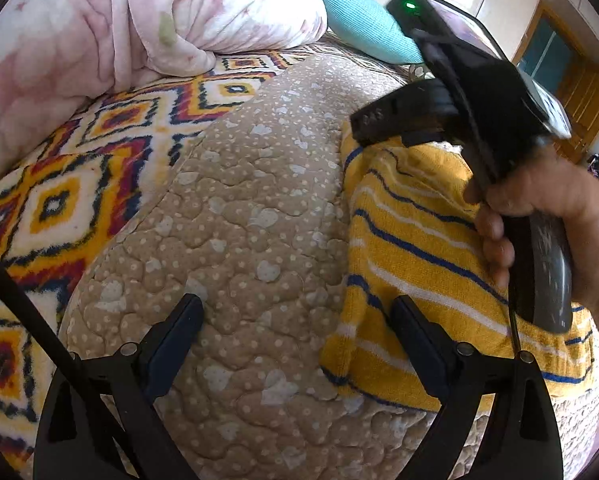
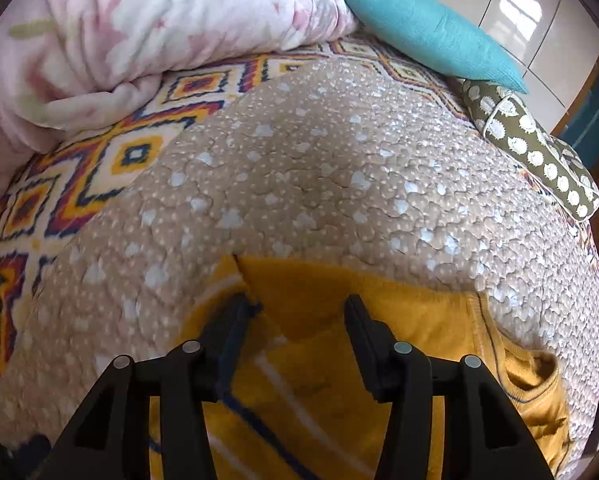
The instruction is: Fold small clothes
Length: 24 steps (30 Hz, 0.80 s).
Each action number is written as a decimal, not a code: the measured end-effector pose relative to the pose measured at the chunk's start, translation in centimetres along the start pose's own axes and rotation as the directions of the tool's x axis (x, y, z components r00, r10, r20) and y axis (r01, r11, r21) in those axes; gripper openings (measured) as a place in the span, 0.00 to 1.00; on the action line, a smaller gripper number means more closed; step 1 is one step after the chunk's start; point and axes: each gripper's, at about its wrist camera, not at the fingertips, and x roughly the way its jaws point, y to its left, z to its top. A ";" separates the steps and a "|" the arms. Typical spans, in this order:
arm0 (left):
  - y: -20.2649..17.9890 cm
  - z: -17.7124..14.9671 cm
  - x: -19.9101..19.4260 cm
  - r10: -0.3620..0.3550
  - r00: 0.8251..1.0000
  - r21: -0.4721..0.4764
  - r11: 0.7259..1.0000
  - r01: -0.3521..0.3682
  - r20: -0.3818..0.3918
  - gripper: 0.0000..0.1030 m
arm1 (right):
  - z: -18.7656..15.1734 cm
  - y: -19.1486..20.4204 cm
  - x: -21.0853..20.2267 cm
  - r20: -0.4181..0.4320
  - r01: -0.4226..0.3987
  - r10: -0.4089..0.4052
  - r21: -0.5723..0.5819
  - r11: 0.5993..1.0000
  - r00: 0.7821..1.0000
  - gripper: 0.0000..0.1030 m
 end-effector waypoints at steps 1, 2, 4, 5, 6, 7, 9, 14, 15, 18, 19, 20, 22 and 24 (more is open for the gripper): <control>0.0 0.0 0.0 -0.002 1.000 0.000 1.000 0.002 0.001 0.92 | 0.3 0.1 0.0 -0.003 0.005 -0.005 -0.008 1.000 1.000 0.53; 0.0 0.0 0.0 -0.003 1.000 -0.001 1.000 0.003 0.001 0.92 | 0.6 0.2 -0.4 -0.002 -0.002 0.002 -0.010 1.000 1.000 0.53; 0.0 0.0 0.0 -0.009 1.000 -0.004 1.000 0.009 0.002 0.92 | 0.9 -0.3 -2.0 0.032 -0.034 0.034 0.002 0.999 0.999 0.53; 0.0 -0.1 0.0 -0.011 1.000 -0.006 1.000 0.011 0.002 0.92 | 0.9 -0.7 -2.9 0.053 -0.040 0.039 0.011 0.999 0.998 0.53; 0.1 -0.1 0.0 -0.013 1.000 -0.006 1.000 0.013 0.003 0.92 | 0.6 -1.4 -4.2 0.074 -0.042 0.040 0.028 0.999 0.996 0.54; 0.1 0.0 0.0 -0.015 1.000 -0.007 1.000 0.015 0.004 0.92 | 0.3 -2.1 -5.0 0.084 -0.049 0.045 0.041 0.998 0.995 0.56; 0.2 -0.1 -0.1 -0.019 1.000 -0.009 1.000 0.020 0.007 0.93 | -1.2 -4.2 -7.4 0.110 -0.072 0.064 0.071 0.995 0.992 0.58; 0.3 -0.3 -1.1 -0.031 0.999 -0.019 0.999 0.032 0.028 0.93 | -8.0 -11.1 -11.2 0.112 -0.055 0.036 0.175 0.983 0.993 0.61; 0.4 -0.4 -1.6 -0.026 0.999 -0.018 0.999 0.027 0.043 0.93 | -9.8 -12.9 -11.8 0.111 -0.051 0.027 0.217 0.975 0.993 0.61; -0.2 -1.1 -4.6 0.005 0.988 0.012 1.000 -0.007 0.151 0.93 | -15.6 -18.1 -13.2 0.129 -0.073 0.026 0.374 0.925 0.991 0.61; -0.7 -1.4 -5.7 0.005 0.981 0.025 1.000 -0.010 0.192 0.93 | -17.2 -19.5 -13.4 0.133 -0.088 0.035 0.421 0.903 0.991 0.60; -1.0 -1.5 -6.4 -0.003 0.977 0.033 0.999 -0.005 0.214 0.93 | -19.5 -21.0 -13.5 0.134 -0.113 0.056 0.476 0.872 0.989 0.60; -1.9 -2.0 -7.2 -0.051 0.971 0.056 0.998 0.039 0.233 0.93 | -23.2 -22.9 -13.3 0.126 -0.145 0.090 0.538 0.830 0.988 0.53; -2.9 -2.4 -6.6 -0.070 0.977 0.090 0.995 0.053 0.203 0.93 | -25.9 -24.0 -13.0 0.094 -0.129 0.091 0.567 0.814 0.991 0.53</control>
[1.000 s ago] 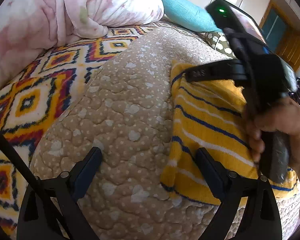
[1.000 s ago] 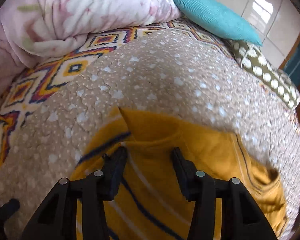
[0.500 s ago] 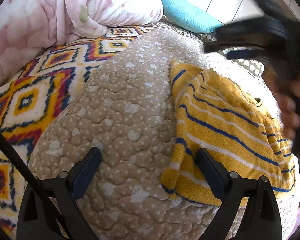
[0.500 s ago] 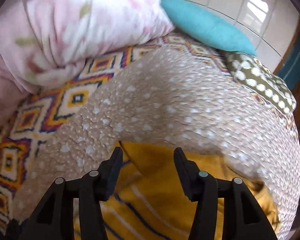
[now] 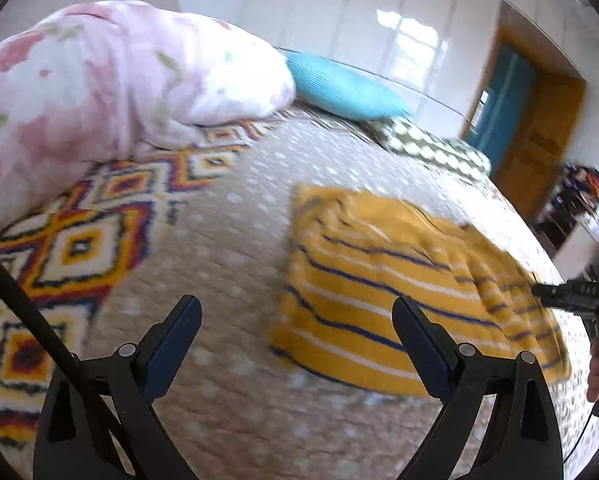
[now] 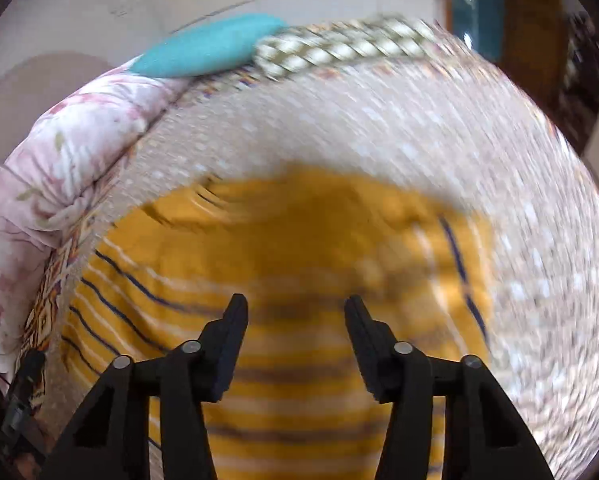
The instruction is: Fold small clothes
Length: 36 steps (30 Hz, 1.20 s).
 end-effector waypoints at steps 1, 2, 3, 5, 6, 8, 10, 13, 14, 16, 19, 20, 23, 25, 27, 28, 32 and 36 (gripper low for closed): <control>-0.5 -0.3 0.6 0.008 1.000 0.019 1.000 -0.007 -0.020 0.93 | -1.0 -1.5 0.0 -0.012 0.025 -0.025 0.019 0.999 1.000 0.51; -1.0 -0.7 1.4 0.027 0.999 0.043 0.999 -0.025 -0.047 0.93 | -1.9 -2.9 0.0 -0.020 0.065 -0.065 0.023 0.998 0.998 0.49; -1.4 -1.1 2.0 0.044 0.997 0.059 0.997 -0.040 -0.070 0.93 | -2.5 -4.0 0.0 -0.024 0.103 -0.102 0.009 0.995 0.994 0.38; -1.4 -1.5 2.9 0.058 0.991 0.064 0.997 -0.050 -0.120 0.93 | -2.9 -5.4 -0.7 -0.016 0.257 -0.257 -0.004 0.966 0.966 0.48; -1.1 -1.5 3.2 0.053 0.990 0.050 0.998 -0.046 -0.133 0.93 | -3.0 -5.8 -1.6 -0.001 0.272 -0.272 0.020 0.962 0.962 0.57; -0.4 -1.5 3.4 0.042 0.989 0.013 0.999 -0.041 -0.139 0.93 | -3.0 -5.4 -3.1 0.035 0.231 -0.233 0.051 0.972 0.972 0.56; 0.2 -1.6 3.5 0.035 0.988 -0.016 0.999 -0.038 -0.151 0.93 | -2.9 -3.2 -4.3 0.087 0.194 -0.194 0.014 0.981 0.977 0.56; 0.7 -1.7 3.9 0.029 0.986 -0.033 0.999 -0.035 -0.166 0.93 | -2.6 2.2 -4.6 0.127 0.137 -0.122 -0.111 0.984 0.984 0.55; 0.7 -1.7 3.8 0.029 0.986 -0.033 0.999 -0.035 -0.163 0.93 | -2.7 3.8 -4.3 0.125 0.106 -0.088 -0.144 0.984 0.988 0.53; 0.6 -1.7 3.6 0.031 0.988 -0.030 0.999 -0.036 -0.153 0.93 | -2.4 7.0 -3.2 0.108 0.057 -0.036 -0.193 0.980 0.994 0.45; 0.5 -1.7 3.5 0.031 0.988 -0.030 0.999 -0.036 -0.151 0.93 | -0.9 10.3 -0.8 0.085 0.017 0.003 -0.238 0.971 0.996 0.38; 0.5 -1.6 3.5 0.029 0.988 -0.030 0.999 -0.034 -0.153 0.93 | -0.1 11.2 0.4 0.077 0.020 -0.001 -0.242 0.970 0.997 0.38; 0.6 -1.6 3.5 0.025 0.987 -0.033 0.999 -0.031 -0.159 0.93 | 1.8 12.9 3.8 0.043 0.018 -0.009 -0.227 0.974 0.999 0.38; 0.6 -1.6 3.6 0.024 0.986 -0.033 0.999 -0.029 -0.164 0.93 | 2.5 13.7 5.7 0.043 0.044 -0.035 -0.227 0.973 0.998 0.38; 0.5 -1.6 3.7 0.027 0.985 -0.028 0.999 -0.032 -0.172 0.93 | 3.6 14.1 7.3 0.053 0.069 -0.059 -0.220 0.973 0.997 0.38; 0.4 -1.6 3.8 0.029 0.984 -0.023 0.999 -0.034 -0.177 0.93 | 4.3 14.4 7.8 0.059 0.077 -0.066 -0.215 0.974 0.996 0.38; 0.0 -1.7 4.4 0.032 0.980 -0.003 0.999 -0.033 -0.194 0.93 | 6.9 14.8 9.5 0.075 0.108 -0.095 -0.200 0.974 0.993 0.38; -0.3 -1.8 4.8 0.042 0.977 0.015 0.999 -0.040 -0.209 0.93 | 9.0 14.4 14.4 -0.082 0.115 -0.132 -0.185 0.976 0.988 0.39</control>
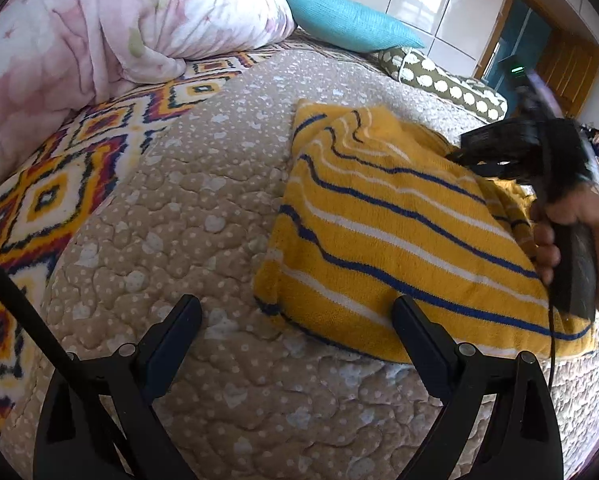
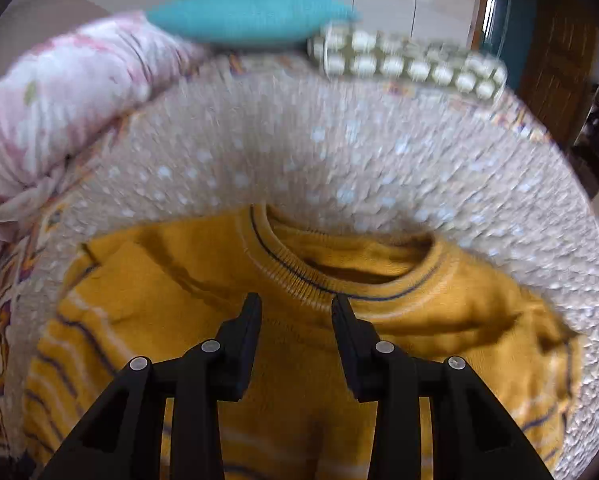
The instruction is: Fold small clothes
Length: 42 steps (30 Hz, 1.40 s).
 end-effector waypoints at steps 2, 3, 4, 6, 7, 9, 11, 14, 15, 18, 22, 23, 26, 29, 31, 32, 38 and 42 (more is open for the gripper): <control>-0.1 0.1 0.2 0.002 1.000 0.007 1.000 -0.002 -0.007 0.93 | 0.9 0.4 0.6 0.024 0.023 -0.023 -0.015 1.000 0.999 0.39; -0.2 0.1 0.3 0.005 1.000 0.010 1.000 -0.005 -0.010 0.93 | 1.5 0.5 1.0 0.020 0.031 -0.031 -0.017 0.999 0.999 0.41; -0.3 0.1 0.3 0.006 1.000 0.011 1.000 -0.006 -0.013 0.94 | 2.1 0.5 1.4 0.011 0.036 -0.036 -0.011 0.999 0.999 0.44; -0.3 0.1 0.5 0.005 1.000 0.015 1.000 -0.004 -0.017 0.95 | 3.3 0.5 2.2 -0.003 0.047 -0.047 -0.001 0.999 0.999 0.53; -0.3 0.1 0.6 0.005 1.000 0.017 1.000 -0.004 -0.018 0.96 | 3.8 0.5 2.6 -0.010 0.056 -0.056 -0.001 0.998 0.998 0.61; -0.4 0.1 0.7 0.004 1.000 0.019 1.000 -0.004 -0.019 0.97 | 5.1 0.1 3.3 -0.033 0.067 -0.067 -0.002 0.998 0.997 0.66; -0.4 0.1 0.8 0.004 1.000 0.023 1.000 -0.004 -0.021 0.98 | 6.1 -0.4 3.0 -0.040 0.043 -0.042 0.022 0.999 0.998 0.66; -0.6 0.1 1.0 0.006 1.000 0.030 1.000 -0.005 -0.024 0.99 | 6.1 -1.0 -0.3 0.064 0.044 -0.045 0.018 0.999 0.997 0.66; -0.5 0.1 1.0 0.005 1.000 0.030 1.000 -0.004 -0.023 0.99 | 5.8 -1.1 -1.5 0.082 0.047 -0.047 0.008 0.999 0.995 0.67; -0.5 0.1 1.0 -0.001 1.000 0.025 1.000 0.002 -0.022 0.99 | 3.1 -1.2 -5.0 0.108 0.028 -0.024 -0.037 0.999 0.994 0.67; -0.5 0.0 0.9 -0.001 1.000 0.025 1.000 0.001 -0.021 0.99 | -3.3 -2.0 -9.9 0.139 -0.004 0.018 -0.104 0.995 0.990 0.67; -0.4 0.0 0.9 -0.001 1.000 0.025 1.000 0.001 -0.020 0.99 | -5.5 -2.8 -11.3 0.148 -0.017 0.031 -0.094 0.995 0.988 0.66; -0.5 0.0 0.9 0.000 1.000 0.027 1.000 0.001 -0.021 0.99 | -11.0 -5.3 -14.1 0.168 -0.044 0.053 -0.060 0.997 0.984 0.54; -0.5 -0.1 0.9 0.004 1.000 0.030 1.000 -0.003 -0.020 0.99 | -15.2 -7.5 -14.6 0.153 -0.051 0.058 -0.046 0.998 0.987 0.41; -0.4 -0.1 0.9 0.005 1.000 0.030 1.000 -0.005 -0.017 0.99 | -17.9 -9.1 -13.9 0.116 -0.049 0.051 -0.024 0.999 0.992 0.40; -0.4 -0.2 0.9 0.005 1.000 0.031 1.000 -0.005 -0.015 0.99 | -18.7 -10.0 -13.5 0.106 -0.036 0.036 -0.003 0.999 0.994 0.40; -0.6 -0.4 0.8 0.019 1.000 0.038 0.999 -0.018 -0.009 1.00 | -22.7 -15.2 -14.6 0.139 0.060 -0.073 0.097 0.993 0.988 0.38; -0.9 -0.5 0.9 0.039 0.999 0.052 0.998 -0.038 -0.011 1.00 | -23.9 -17.4 -17.4 0.186 0.238 -0.256 0.112 0.965 0.949 0.40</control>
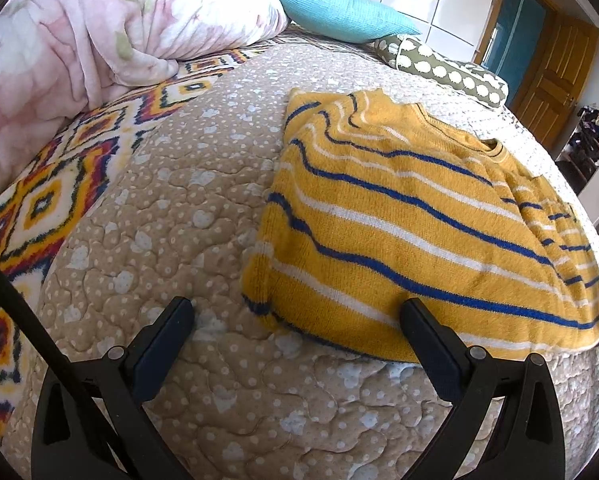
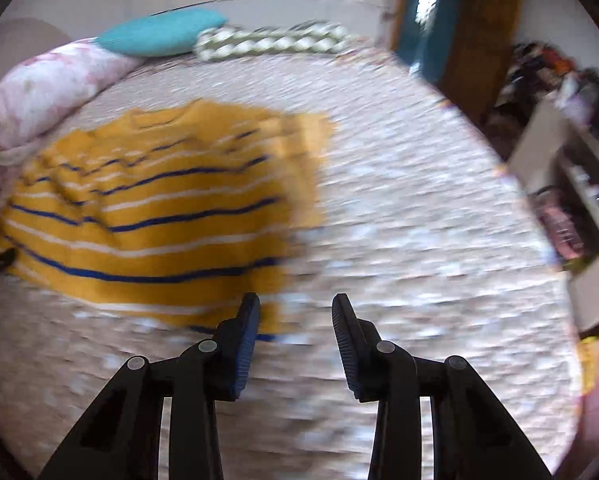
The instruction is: Fold small clothes
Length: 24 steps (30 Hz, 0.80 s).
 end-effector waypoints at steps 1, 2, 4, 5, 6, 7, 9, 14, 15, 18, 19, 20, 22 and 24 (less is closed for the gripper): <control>-0.1 0.0 0.1 0.006 1.000 0.005 1.000 -0.006 -0.001 1.00 | 0.0 -0.6 -0.7 0.026 0.019 -0.019 -0.008 1.000 0.999 0.41; -0.2 0.0 0.1 0.011 1.000 0.008 1.000 -0.011 -0.002 1.00 | 0.0 -1.0 -1.3 0.045 0.014 -0.013 -0.007 1.000 0.999 0.42; -0.4 0.0 0.2 0.023 1.000 0.017 1.000 -0.023 -0.004 1.00 | -0.1 -1.3 -2.1 0.079 -0.038 0.038 0.008 0.999 0.996 0.48; -0.5 0.0 0.2 0.027 1.000 0.020 0.999 -0.027 -0.004 1.00 | -0.1 -1.2 -2.2 0.090 -0.069 0.067 0.015 0.998 0.994 0.49; -0.5 0.0 0.2 0.028 1.000 0.022 0.999 -0.028 -0.001 1.00 | -0.2 -0.9 -2.0 0.100 -0.112 0.109 0.019 0.994 0.989 0.49; -0.6 0.0 0.0 0.026 1.000 0.023 0.999 -0.026 0.003 0.98 | -0.3 -0.4 -1.8 0.103 -0.137 0.134 0.017 0.990 0.986 0.49; -0.8 0.3 -1.2 0.011 1.000 0.034 0.999 -0.011 0.018 0.85 | -0.1 1.2 -1.0 0.107 -0.185 0.184 0.002 0.983 0.977 0.49; -3.9 1.1 -6.2 -0.017 0.991 0.108 0.994 0.002 0.134 0.83 | 0.8 5.2 0.7 0.129 -0.300 0.301 -0.026 0.953 0.945 0.49; -4.8 1.3 -6.5 -0.030 0.990 0.132 0.991 0.012 0.136 0.83 | 0.8 5.8 1.3 0.123 -0.318 0.320 -0.033 0.947 0.939 0.49; -8.6 1.9 -5.5 -0.065 0.993 0.242 0.970 0.038 0.103 0.84 | 0.5 6.8 3.4 0.081 -0.339 0.340 -0.033 0.940 0.937 0.49; -9.9 2.1 -4.3 -0.071 0.994 0.284 0.958 0.045 0.080 0.84 | 0.3 6.8 3.9 0.075 -0.344 0.345 -0.023 0.939 0.936 0.49; -10.5 2.3 -3.3 -0.070 0.995 0.307 0.951 0.047 0.065 0.84 | 0.1 6.5 4.3 0.075 -0.365 0.365 -0.004 0.931 0.928 0.49; -11.2 2.9 -0.5 -0.015 0.999 0.344 0.939 0.003 0.032 0.84 | -0.1 5.6 4.5 0.083 -0.407 0.403 0.036 0.913 0.912 0.49; -10.4 3.7 2.0 0.024 1.000 0.355 0.935 -0.025 0.005 0.87 | -0.4 5.0 4.8 0.090 -0.436 0.430 0.062 0.898 0.898 0.49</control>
